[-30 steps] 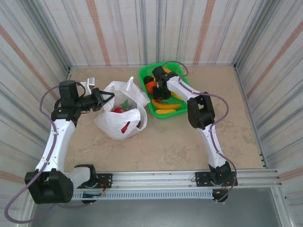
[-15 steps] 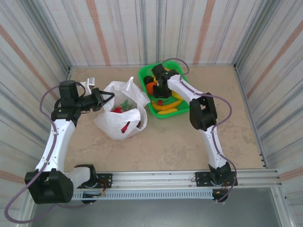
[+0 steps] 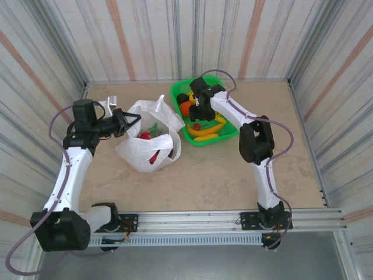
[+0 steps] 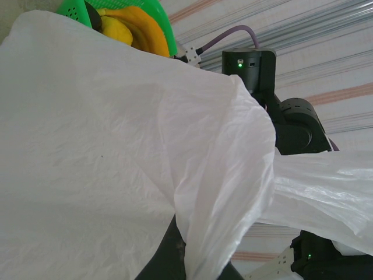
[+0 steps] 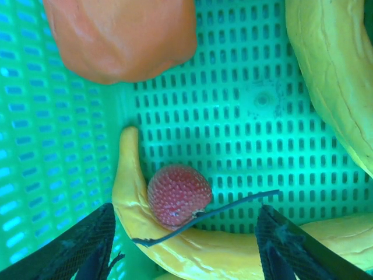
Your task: Place the fake fruits into the plastic bag and tie a complex knot
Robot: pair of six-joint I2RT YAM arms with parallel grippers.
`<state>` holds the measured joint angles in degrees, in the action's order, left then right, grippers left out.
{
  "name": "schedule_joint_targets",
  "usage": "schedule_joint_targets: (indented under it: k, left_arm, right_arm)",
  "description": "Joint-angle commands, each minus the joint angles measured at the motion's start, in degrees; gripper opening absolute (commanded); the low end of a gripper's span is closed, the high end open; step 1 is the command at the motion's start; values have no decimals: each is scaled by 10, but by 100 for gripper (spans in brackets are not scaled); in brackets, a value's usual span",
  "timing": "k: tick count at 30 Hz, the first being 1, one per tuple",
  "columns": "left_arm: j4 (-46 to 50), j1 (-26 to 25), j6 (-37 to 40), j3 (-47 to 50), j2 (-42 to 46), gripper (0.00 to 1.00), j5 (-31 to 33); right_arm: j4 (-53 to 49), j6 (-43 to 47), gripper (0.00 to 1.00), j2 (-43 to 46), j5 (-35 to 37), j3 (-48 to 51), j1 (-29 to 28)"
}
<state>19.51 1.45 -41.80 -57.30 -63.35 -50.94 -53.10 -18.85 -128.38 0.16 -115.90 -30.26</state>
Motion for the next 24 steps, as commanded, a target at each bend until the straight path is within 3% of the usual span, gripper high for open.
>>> schedule_joint_targets:
  k: [1, 9, 15, 24]
  left_arm:
    - [5, 3, 8, -2, 11, 0, 1]
    - [10, 4, 8, 1, 16, 0, 4]
    - [12, 4, 8, 0, 17, 0, 4]
    - [14, 3, 9, 0, 17, 0, 5]
  right_arm:
    - [-24, 23, 70, -14, -2, -9, 0]
    - [-34, 26, 78, -46, -44, -15, -4]
    - [-27, 37, 78, -67, -49, -21, -3]
    - [-20, 45, 68, -107, -42, -52, 1]
